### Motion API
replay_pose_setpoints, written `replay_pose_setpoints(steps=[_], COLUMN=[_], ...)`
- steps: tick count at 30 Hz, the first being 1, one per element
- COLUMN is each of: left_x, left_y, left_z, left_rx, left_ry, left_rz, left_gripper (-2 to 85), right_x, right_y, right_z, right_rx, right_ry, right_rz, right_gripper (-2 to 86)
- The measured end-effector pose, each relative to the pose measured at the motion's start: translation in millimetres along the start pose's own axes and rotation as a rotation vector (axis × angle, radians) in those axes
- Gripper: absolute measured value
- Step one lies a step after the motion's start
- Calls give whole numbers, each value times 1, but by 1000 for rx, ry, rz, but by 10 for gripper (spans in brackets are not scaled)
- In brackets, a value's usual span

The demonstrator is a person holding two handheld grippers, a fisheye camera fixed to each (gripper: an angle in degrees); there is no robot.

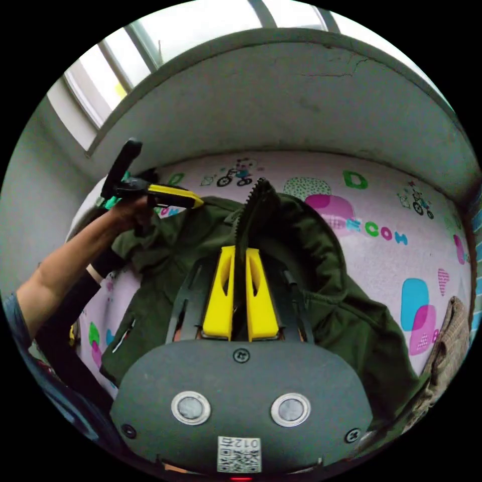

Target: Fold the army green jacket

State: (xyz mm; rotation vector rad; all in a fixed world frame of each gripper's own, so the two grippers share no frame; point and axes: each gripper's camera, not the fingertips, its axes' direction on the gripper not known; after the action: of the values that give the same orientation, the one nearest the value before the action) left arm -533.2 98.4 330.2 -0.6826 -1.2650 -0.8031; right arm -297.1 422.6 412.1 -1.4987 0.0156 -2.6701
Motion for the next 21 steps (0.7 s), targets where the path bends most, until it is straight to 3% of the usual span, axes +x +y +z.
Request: replay_pose_setpoints(steps=[1, 4, 7, 14, 21], left_x=[-28, -61, -70, -44, 45], left_y=[3, 10, 12, 16, 46], left_z=[0, 14, 36, 3, 8], left_rx=[28, 29, -93, 88, 43], left_ry=[138, 204, -141, -269, -15], left_rz=[-97, -226, -284, -168, 9], left_gripper=[24, 17, 10, 8, 6], right_x=[9, 34, 47, 49, 15], right_y=[-8, -18, -11, 12, 106], right_z=[1, 41, 88, 45, -11], right_rx=[-11, -126, -264, -185, -252], right_ry=[-2, 32, 102, 126, 115], right_rz=[1, 36, 54, 60, -28], right_gripper=[35, 47, 57, 80, 97])
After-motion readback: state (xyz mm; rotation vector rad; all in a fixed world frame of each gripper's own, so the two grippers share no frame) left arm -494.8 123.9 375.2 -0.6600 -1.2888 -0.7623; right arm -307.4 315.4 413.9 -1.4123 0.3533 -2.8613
